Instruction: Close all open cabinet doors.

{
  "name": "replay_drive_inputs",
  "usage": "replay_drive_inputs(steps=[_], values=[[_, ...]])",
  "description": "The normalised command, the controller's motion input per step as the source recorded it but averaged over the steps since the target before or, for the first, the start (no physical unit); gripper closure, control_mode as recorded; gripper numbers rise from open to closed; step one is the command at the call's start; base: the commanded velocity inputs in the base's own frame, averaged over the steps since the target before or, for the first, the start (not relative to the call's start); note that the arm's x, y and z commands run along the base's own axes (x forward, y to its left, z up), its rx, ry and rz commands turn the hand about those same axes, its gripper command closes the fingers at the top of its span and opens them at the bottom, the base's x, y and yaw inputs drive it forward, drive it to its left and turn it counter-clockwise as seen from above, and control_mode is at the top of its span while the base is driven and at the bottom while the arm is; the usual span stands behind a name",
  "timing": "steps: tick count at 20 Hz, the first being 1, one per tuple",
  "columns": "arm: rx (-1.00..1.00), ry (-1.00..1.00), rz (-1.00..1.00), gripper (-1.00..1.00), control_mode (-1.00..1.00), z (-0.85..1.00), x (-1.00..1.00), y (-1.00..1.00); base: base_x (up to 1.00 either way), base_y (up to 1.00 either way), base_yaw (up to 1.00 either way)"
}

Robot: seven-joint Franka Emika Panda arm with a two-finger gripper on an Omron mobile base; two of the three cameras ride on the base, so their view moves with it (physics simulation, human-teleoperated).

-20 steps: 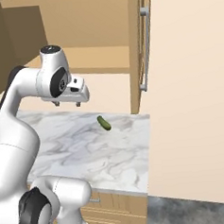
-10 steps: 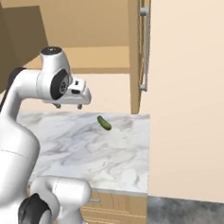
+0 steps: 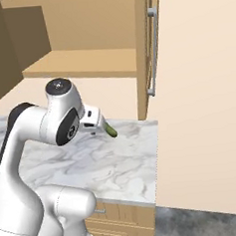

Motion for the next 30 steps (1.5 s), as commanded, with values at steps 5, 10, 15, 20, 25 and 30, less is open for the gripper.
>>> replay_drive_inputs(steps=[5,10,15,20,25,30], values=[[0.00,0.00,0.00,-1.00,-1.00,-0.13,-0.05,-0.06,0.00,0.00,0.00],[0.00,-0.02,0.00,-1.00,-1.00,-0.04,-0.16,0.00,0.00,0.00,0.00],[0.00,-0.04,0.00,-1.00,-1.00,-0.17,-0.36,0.00,0.00,0.00,0.00],[0.00,-0.07,0.00,-1.00,-1.00,-0.13,-0.27,-0.04,0.00,0.00,0.00],[0.04,-0.12,0.00,-1.00,-1.00,-0.04,-0.50,-0.25,0.00,0.00,0.00],[0.05,-0.16,0.00,-1.00,-1.00,-0.11,-0.62,-0.38,0.00,0.00,0.00]])
